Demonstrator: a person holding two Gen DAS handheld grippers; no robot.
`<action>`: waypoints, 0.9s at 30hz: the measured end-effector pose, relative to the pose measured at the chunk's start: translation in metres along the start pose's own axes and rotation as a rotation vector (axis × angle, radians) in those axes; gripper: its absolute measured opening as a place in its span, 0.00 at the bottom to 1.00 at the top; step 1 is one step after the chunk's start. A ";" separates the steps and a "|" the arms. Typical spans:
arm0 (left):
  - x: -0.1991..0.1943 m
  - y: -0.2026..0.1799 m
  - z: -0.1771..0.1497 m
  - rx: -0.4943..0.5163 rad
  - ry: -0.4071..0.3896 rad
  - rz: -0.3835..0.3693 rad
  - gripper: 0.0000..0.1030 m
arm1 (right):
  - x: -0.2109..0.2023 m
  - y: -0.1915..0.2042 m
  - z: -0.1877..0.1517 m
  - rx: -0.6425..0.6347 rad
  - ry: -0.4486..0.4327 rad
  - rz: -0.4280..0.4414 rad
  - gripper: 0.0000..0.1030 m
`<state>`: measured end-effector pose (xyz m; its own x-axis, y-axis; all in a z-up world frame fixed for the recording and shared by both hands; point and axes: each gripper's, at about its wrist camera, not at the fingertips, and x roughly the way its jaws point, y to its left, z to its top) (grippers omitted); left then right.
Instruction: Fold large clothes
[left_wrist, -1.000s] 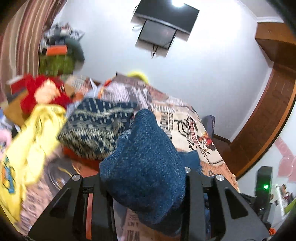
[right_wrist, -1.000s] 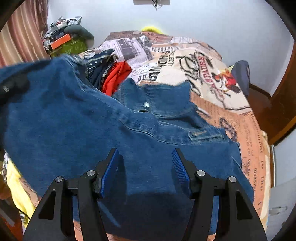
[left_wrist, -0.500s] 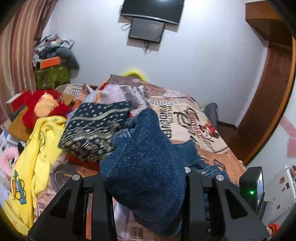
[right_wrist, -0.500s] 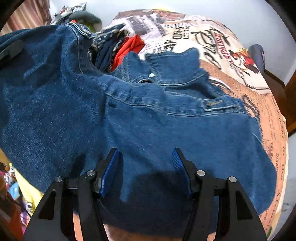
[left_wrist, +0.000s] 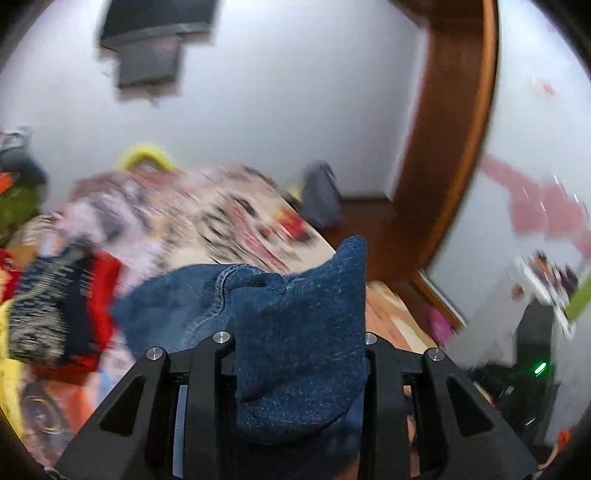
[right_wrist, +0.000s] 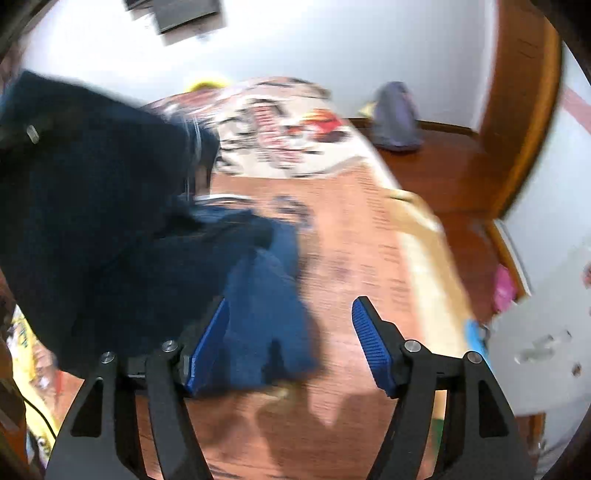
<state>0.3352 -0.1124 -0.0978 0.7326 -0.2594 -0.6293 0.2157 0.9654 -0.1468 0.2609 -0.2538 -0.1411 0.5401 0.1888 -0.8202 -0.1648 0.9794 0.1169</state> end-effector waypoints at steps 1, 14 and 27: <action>0.012 -0.009 -0.004 0.012 0.044 -0.020 0.29 | -0.002 -0.012 -0.003 0.021 0.005 -0.019 0.64; 0.054 -0.059 -0.066 0.174 0.377 -0.174 0.60 | -0.010 -0.055 -0.025 0.101 0.033 -0.031 0.64; -0.034 0.031 -0.065 0.082 0.212 0.017 0.94 | -0.022 -0.014 -0.008 0.104 -0.003 0.190 0.69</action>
<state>0.2751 -0.0716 -0.1311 0.5864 -0.2227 -0.7788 0.2625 0.9618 -0.0774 0.2443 -0.2721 -0.1292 0.5097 0.3706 -0.7764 -0.1781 0.9284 0.3262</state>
